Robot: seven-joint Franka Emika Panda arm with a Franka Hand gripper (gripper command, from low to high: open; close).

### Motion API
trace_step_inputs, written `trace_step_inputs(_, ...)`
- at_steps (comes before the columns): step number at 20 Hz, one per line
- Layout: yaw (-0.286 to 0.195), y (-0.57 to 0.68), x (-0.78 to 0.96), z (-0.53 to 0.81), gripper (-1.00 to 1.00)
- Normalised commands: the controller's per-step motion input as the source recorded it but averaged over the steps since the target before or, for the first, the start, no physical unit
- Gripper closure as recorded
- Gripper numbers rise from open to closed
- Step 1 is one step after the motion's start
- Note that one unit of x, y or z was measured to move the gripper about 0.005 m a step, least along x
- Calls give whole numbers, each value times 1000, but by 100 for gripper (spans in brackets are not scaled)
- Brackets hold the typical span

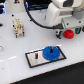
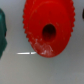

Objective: Insert the blue gear onto the right peg, followed by the red gear

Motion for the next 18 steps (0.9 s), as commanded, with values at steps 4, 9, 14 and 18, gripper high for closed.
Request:
trace_step_inputs(4, 0, 21, -225, -141, 100)
trace_step_inputs(9, 0, 8, -144, -46, 100)
trace_step_inputs(14, 0, 17, -67, 30, 100)
trace_step_inputs(18, 0, -5, 27, 305, 100)
